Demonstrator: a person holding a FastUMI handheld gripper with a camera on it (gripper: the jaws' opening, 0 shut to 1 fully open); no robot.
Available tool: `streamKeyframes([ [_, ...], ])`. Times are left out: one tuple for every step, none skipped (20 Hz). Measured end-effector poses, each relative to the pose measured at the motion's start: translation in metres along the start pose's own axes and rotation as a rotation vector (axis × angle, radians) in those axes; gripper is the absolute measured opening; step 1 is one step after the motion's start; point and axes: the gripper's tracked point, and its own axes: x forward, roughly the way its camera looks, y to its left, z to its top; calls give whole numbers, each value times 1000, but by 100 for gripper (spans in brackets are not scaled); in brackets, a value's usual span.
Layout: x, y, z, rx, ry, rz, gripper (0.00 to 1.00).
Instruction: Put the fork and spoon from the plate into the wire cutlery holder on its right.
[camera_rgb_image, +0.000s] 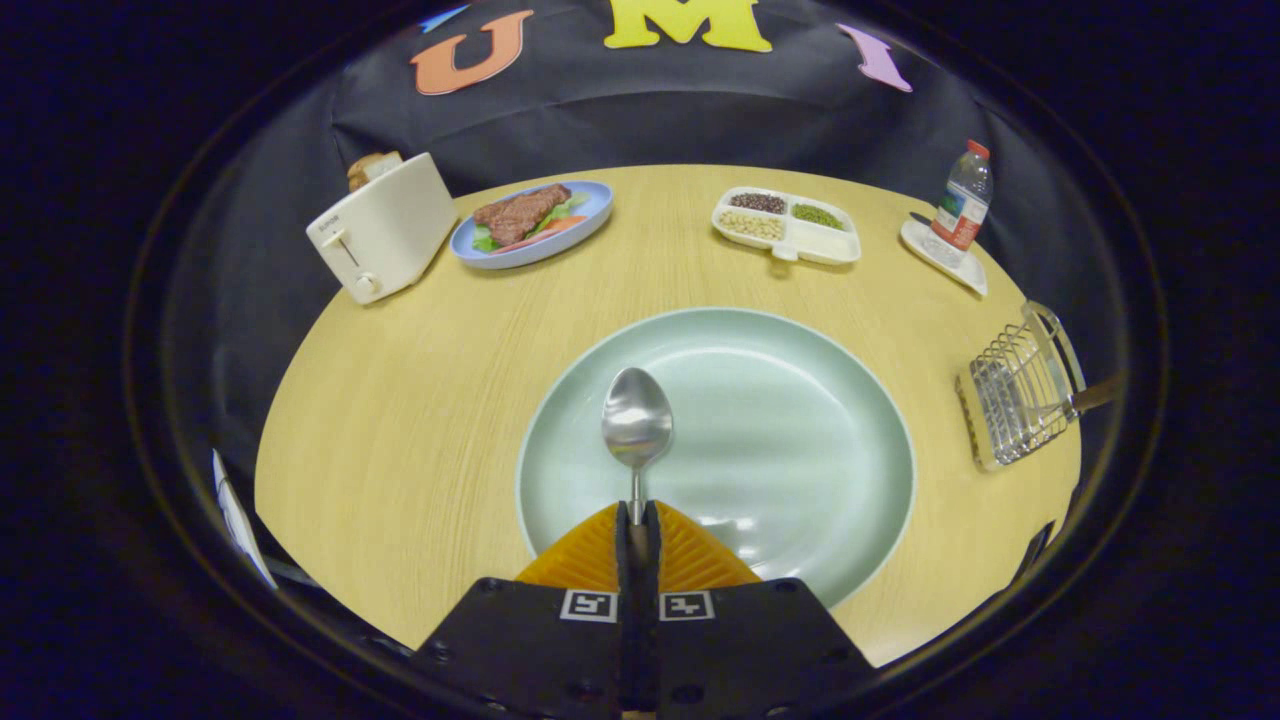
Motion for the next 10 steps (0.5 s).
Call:
streamKeyframes([
  [-4,0,2,3,-9,3,1],
  [-9,-1,4,6,-21,7,1],
  [-14,-3,7,8,-34,7,1],
  [-22,-3,10,15,-49,16,1],
  [-30,-3,13,19,-65,25,1],
  [-38,-6,16,20,-86,29,1],
  [-48,-8,20,21,-107,32,1],
  [-58,-11,23,23,-131,35,1],
  [-68,-13,26,25,-155,38,1],
  [-79,-18,28,28,-177,39,1],
])
